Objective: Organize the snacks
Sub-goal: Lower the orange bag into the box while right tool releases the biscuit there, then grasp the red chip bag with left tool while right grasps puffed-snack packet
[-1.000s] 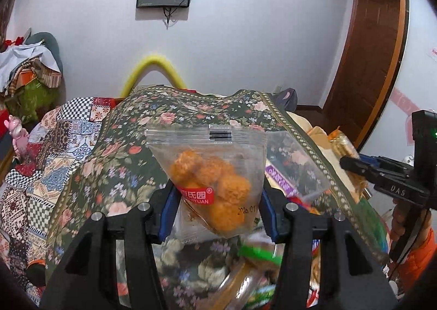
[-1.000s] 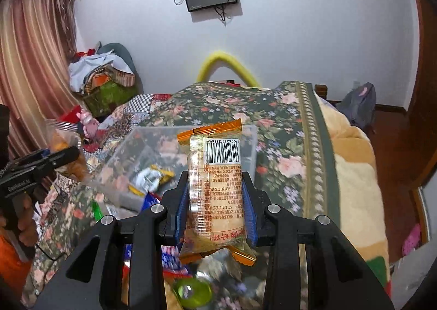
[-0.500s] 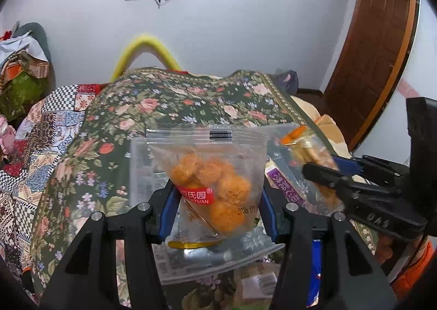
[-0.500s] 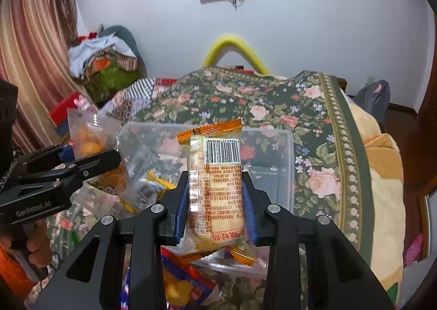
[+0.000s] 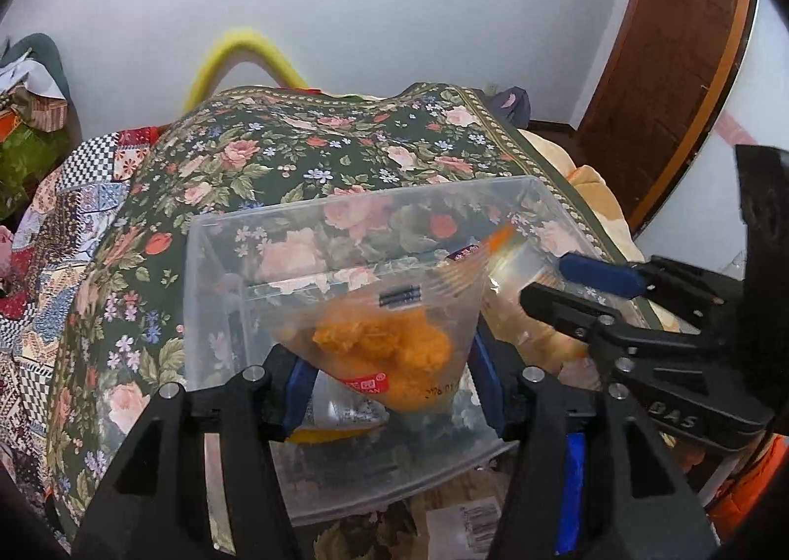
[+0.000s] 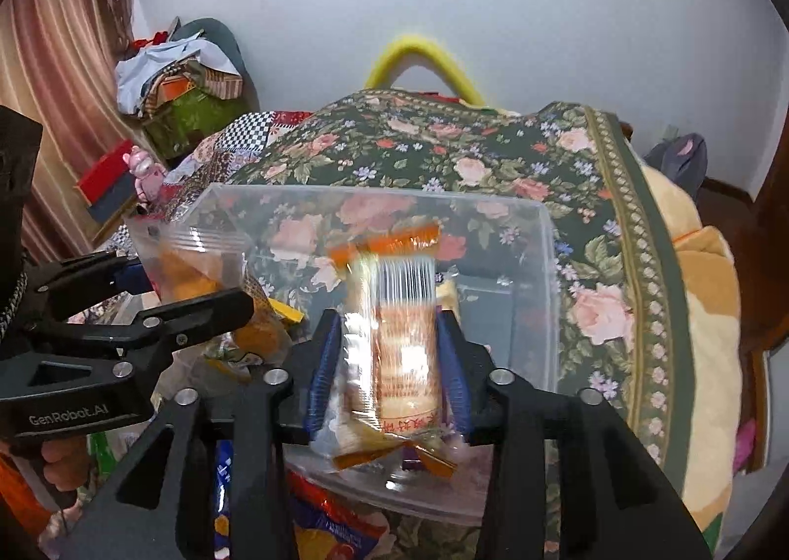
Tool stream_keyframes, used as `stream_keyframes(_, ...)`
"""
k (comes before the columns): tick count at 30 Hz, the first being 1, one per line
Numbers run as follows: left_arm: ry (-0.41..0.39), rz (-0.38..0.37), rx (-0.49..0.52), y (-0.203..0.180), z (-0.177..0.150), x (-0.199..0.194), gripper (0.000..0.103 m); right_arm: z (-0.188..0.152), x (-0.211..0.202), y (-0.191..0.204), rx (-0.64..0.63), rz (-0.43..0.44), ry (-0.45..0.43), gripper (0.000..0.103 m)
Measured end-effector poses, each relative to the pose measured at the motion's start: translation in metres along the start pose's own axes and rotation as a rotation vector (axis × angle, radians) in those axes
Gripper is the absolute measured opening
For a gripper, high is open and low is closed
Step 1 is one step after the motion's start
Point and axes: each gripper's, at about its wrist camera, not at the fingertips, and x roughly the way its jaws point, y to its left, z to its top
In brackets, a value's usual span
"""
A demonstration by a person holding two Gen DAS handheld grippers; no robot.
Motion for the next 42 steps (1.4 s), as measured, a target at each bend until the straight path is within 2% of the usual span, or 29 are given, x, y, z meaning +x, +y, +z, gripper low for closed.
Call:
stream_keyframes(2,-0.003,0.002,-0.002,0.000,0.000,-0.005,0.060,0.001,-0.008,0.002,-0.006,-0.002,-0.017,0.050)
stream_keyframes(11,-0.116,0.003,0.002,-0.003,0.007,-0.065,0.064,0.000,-0.054,0.009,-0.022,0.005,-0.095,0.054)
stream_keyframes(19,-0.157,0.012,0.043,-0.013,-0.033,-0.122,0.069,-0.028,-0.101,0.022,-0.043,0.004,-0.138,0.060)
stream_keyframes(24,-0.120,0.016,0.049,-0.017,-0.073,-0.136,0.071,-0.060,-0.113,0.025,-0.036,-0.002,-0.105,0.061)
stream_keyframes(29,-0.032,-0.020,0.050,-0.025,-0.115,-0.132,0.071,-0.090,-0.118,0.025,-0.007,0.013,-0.052,0.061)
stream_keyframes(34,0.000,-0.033,0.069,-0.040,-0.150,-0.134,0.071,-0.115,-0.120,0.024,0.020,0.020,-0.012,0.061)
stream_keyframes(38,0.012,-0.028,0.088,-0.049,-0.169,-0.135,0.072,-0.130,-0.121,0.025,0.031,0.018,0.007,0.061)
stream_keyframes(42,0.057,-0.037,0.093,-0.051,-0.178,-0.124,0.073,-0.138,-0.116,0.025,0.051,0.036,0.028,0.061)
